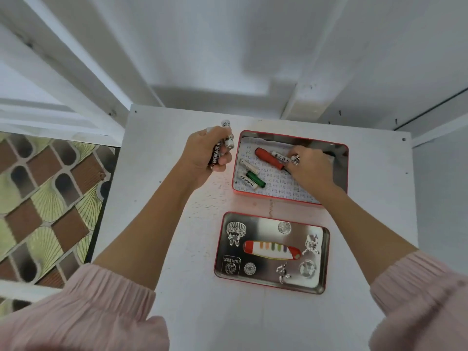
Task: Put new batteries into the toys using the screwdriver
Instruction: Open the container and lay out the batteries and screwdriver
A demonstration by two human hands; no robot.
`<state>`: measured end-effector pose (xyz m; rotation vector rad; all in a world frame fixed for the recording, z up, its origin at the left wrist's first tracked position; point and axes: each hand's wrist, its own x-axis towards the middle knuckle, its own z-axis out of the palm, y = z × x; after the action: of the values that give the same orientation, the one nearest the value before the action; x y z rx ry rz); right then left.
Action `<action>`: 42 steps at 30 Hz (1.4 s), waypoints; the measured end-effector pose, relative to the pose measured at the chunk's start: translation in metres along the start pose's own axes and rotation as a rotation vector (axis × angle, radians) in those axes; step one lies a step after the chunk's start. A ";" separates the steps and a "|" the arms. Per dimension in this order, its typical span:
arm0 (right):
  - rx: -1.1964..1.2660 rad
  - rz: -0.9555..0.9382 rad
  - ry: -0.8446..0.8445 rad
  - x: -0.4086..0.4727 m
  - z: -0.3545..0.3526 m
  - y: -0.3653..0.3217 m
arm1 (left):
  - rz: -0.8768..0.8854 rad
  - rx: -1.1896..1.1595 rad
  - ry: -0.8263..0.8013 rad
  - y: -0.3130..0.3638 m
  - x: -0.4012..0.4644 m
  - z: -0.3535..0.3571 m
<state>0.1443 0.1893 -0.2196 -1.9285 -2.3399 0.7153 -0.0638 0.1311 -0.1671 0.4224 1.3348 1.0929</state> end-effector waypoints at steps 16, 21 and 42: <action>1.238 0.276 -0.002 -0.109 -0.160 -0.085 | 0.176 -0.056 -0.069 0.120 -0.123 0.044; 1.529 0.133 -0.044 -0.157 -0.252 -0.142 | 0.345 -0.004 -0.079 0.198 -0.204 0.061; 1.632 -0.290 -0.073 -0.309 -0.269 -0.410 | 0.696 0.243 -0.228 0.330 -0.407 -0.126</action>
<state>-0.0811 -0.0637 0.2508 -0.7482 -1.0343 1.7654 -0.2518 -0.0852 0.2896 1.2197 1.1392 1.3917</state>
